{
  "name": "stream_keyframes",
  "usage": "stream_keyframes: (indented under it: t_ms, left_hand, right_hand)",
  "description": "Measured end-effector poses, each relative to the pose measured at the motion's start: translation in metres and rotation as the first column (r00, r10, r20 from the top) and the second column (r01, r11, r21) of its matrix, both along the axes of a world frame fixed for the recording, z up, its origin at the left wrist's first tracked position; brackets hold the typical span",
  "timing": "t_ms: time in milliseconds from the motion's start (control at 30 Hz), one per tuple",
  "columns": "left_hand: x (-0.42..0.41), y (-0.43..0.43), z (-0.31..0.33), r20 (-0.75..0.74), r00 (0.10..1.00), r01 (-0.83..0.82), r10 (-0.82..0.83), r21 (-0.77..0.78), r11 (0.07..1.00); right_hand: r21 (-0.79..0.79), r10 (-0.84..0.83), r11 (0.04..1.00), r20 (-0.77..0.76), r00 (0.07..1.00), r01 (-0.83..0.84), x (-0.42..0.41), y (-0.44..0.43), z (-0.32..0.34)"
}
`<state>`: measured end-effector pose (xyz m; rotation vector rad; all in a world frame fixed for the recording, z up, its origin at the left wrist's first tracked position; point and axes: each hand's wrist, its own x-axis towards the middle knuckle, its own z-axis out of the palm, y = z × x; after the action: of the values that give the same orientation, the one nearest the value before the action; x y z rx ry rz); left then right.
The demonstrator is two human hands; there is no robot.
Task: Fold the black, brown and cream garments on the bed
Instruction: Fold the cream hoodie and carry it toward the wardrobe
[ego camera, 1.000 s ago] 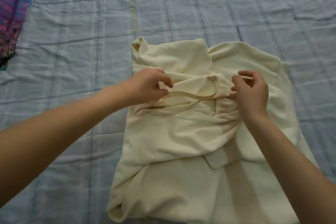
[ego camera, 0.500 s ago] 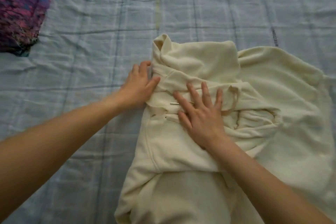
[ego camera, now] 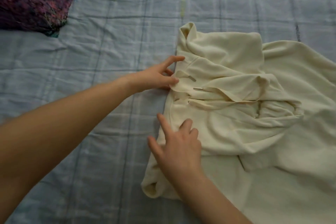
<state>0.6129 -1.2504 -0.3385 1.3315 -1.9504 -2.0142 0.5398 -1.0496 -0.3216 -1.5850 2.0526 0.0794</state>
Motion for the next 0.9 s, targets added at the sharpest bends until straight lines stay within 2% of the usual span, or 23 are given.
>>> stream_keyframes:
  t_ms: [100,167,233,300,367,467,600,700,900]
  left_hand:
    - [-0.004,0.005,-0.002,-0.004,0.997,0.079,-0.079,-0.018,0.997]
    - [-0.005,0.005,-0.004,-0.011,0.992,0.123,-0.124,-0.067,0.990]
    - [-0.004,0.005,-0.006,-0.051,0.993,0.100,-0.102,-0.043,0.994]
    - [-0.003,0.005,-0.005,-0.080,0.994,0.074,-0.075,-0.015,0.997]
    - [-0.004,0.005,-0.003,-0.093,0.994,0.051,-0.052,-0.014,0.999]
    - [-0.010,0.006,0.001,-0.114,0.991,-0.063,0.072,0.078,0.995]
    - [-0.030,0.006,0.013,-0.165,0.970,-0.138,0.176,0.218,0.966]
    - [-0.050,0.011,0.023,-0.234,0.948,-0.159,0.216,0.238,0.958]
    - [-0.109,0.031,0.056,-0.267,0.944,-0.162,0.192,0.129,0.978]
  right_hand:
    - [0.160,-0.014,0.987,-0.057,0.998,0.023,0.021,0.001,-0.014]
    - [0.193,-0.062,0.978,-0.072,0.995,0.075,0.029,-0.008,-0.018]
    - [0.196,-0.107,0.974,-0.060,0.992,0.117,0.031,-0.012,-0.020]
    - [0.152,-0.137,0.980,0.027,0.990,0.132,0.021,-0.007,-0.019]
    - [0.074,-0.142,0.989,0.224,0.964,0.129,-0.002,0.002,-0.017]
    - [0.000,-0.184,0.977,0.520,0.834,0.215,-0.043,0.016,-0.003]
    - [-0.032,-0.199,0.939,0.759,0.619,0.341,-0.087,0.035,0.014]
    - [-0.050,-0.156,0.942,0.810,0.565,0.332,-0.113,0.043,0.025]
    - [-0.075,-0.130,0.917,0.871,0.473,0.391,-0.160,0.070,0.046]
